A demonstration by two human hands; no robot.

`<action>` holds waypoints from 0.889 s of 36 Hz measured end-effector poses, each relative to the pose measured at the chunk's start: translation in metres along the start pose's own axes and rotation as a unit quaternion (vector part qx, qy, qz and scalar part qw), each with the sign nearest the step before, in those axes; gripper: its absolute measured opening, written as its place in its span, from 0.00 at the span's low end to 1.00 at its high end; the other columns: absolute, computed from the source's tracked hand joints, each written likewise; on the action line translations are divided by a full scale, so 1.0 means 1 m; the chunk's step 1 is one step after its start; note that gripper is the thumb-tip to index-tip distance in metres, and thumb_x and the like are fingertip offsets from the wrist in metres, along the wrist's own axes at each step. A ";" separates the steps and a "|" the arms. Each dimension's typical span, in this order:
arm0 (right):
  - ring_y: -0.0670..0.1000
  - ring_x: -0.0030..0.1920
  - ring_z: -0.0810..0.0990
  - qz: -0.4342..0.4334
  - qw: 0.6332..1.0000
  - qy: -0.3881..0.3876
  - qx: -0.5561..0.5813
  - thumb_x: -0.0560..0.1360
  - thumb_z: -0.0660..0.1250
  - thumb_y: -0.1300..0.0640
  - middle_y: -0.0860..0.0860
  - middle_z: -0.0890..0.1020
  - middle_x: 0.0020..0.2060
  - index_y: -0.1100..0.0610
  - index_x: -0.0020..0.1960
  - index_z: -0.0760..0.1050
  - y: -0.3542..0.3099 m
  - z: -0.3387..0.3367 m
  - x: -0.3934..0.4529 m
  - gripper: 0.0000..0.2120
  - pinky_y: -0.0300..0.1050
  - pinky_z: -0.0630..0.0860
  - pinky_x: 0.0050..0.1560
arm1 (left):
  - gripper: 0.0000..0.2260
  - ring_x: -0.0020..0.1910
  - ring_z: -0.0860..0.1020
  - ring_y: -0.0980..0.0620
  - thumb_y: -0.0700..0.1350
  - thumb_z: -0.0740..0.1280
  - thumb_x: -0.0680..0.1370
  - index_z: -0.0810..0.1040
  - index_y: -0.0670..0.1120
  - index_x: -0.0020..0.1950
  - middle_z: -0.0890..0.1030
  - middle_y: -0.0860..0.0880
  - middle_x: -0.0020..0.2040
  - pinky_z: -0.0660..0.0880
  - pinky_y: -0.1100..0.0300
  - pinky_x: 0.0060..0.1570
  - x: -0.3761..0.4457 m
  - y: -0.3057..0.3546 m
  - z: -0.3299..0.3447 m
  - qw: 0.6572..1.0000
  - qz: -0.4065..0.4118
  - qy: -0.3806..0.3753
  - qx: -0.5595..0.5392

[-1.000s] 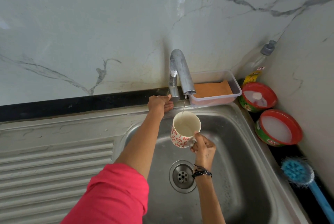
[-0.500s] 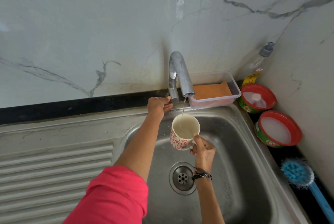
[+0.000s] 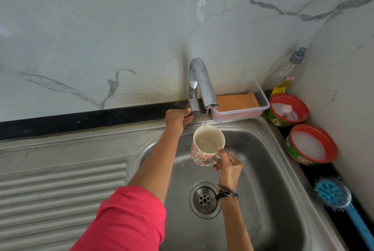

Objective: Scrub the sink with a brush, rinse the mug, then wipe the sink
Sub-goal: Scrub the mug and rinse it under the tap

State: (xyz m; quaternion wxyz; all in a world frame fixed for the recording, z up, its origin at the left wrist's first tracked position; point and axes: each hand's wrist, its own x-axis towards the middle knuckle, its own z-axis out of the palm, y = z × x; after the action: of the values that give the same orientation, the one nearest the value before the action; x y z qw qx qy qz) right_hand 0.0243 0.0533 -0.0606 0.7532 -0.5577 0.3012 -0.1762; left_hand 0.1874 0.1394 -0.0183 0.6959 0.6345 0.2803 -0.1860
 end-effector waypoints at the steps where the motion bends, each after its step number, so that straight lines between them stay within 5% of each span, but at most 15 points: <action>1: 0.44 0.21 0.59 0.001 1.000 -0.001 0.000 0.75 0.64 0.66 0.47 0.62 0.18 0.61 0.25 0.72 0.000 0.000 0.000 0.19 0.42 0.60 0.31 | 0.10 0.26 0.78 0.54 0.36 0.69 0.74 0.77 0.32 0.53 0.80 0.41 0.37 0.78 0.64 0.30 0.000 0.000 0.000 1.000 -0.001 0.001 0.000; 18: 0.43 0.21 0.61 0.003 1.000 -0.010 -0.010 0.74 0.64 0.66 0.50 0.65 0.19 0.60 0.24 0.73 -0.004 0.002 0.000 0.19 0.41 0.62 0.31 | 0.10 0.19 0.77 0.56 0.35 0.70 0.74 0.77 0.32 0.52 0.79 0.42 0.34 0.78 0.65 0.29 0.002 0.001 -0.001 1.000 0.001 0.007 0.010; 26: 0.42 0.20 0.62 0.004 1.000 -0.011 -0.014 0.74 0.64 0.66 0.44 0.63 0.16 0.53 0.18 0.71 -0.010 0.003 -0.002 0.27 0.41 0.63 0.32 | 0.10 0.32 0.79 0.52 0.36 0.69 0.74 0.77 0.33 0.53 0.79 0.42 0.36 0.79 0.63 0.34 0.003 -0.001 0.000 1.000 0.002 0.001 0.003; 32: 0.43 0.21 0.61 -0.011 1.000 -0.018 -0.007 0.74 0.64 0.67 0.47 0.63 0.18 0.61 0.25 0.71 -0.016 0.003 -0.002 0.19 0.40 0.61 0.31 | 0.07 0.21 0.78 0.56 0.35 0.70 0.74 0.78 0.33 0.48 0.79 0.42 0.34 0.79 0.63 0.34 0.007 -0.002 -0.001 1.000 0.006 0.005 0.009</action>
State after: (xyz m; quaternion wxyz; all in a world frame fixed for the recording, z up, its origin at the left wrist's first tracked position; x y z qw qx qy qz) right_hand 0.0259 0.0518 -0.0447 0.7526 -0.5694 0.2825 -0.1721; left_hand 0.1913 0.1407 -0.0241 0.6896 0.6434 0.2786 -0.1813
